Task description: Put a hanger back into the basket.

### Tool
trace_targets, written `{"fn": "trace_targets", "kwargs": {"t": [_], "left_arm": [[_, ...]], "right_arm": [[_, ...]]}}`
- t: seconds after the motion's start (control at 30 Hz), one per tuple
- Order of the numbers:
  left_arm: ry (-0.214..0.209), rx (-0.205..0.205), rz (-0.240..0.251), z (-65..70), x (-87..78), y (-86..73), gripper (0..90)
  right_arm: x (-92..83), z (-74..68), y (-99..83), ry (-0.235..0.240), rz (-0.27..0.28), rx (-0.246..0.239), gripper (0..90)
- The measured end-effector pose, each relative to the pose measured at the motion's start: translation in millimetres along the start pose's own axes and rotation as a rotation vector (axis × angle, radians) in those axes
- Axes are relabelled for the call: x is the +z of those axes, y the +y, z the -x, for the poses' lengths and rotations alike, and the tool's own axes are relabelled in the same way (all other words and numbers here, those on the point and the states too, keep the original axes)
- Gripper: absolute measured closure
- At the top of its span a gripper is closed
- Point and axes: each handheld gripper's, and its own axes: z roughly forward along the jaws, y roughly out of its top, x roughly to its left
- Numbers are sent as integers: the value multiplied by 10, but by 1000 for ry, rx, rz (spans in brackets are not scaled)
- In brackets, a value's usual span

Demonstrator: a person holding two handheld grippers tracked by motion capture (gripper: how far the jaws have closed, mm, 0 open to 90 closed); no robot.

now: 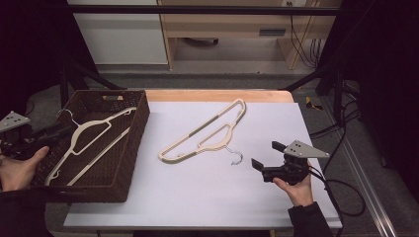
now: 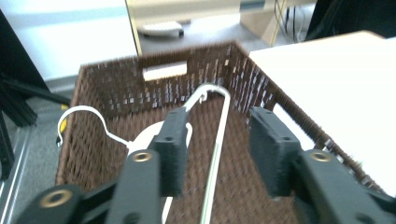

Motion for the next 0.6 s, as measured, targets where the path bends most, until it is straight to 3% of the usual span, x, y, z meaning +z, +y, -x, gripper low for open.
{"fn": "trace_targets", "kwargs": {"t": [0.07,0.27,0.43,0.6], "left_arm": [[-15,-9,55,89,-42,21,488],[-76,6,150,396,-76,35,316],[-108,26,194,712,-26,40,179],[-175,46,201,1050,115,5,119]], "right_arm": [[4,-2,12,-1,6,3,54],[23,-5,67,-6,16,3,56],[74,6,111,-14,20,14,62],[167,49,143,-24,11,30,70]]}}
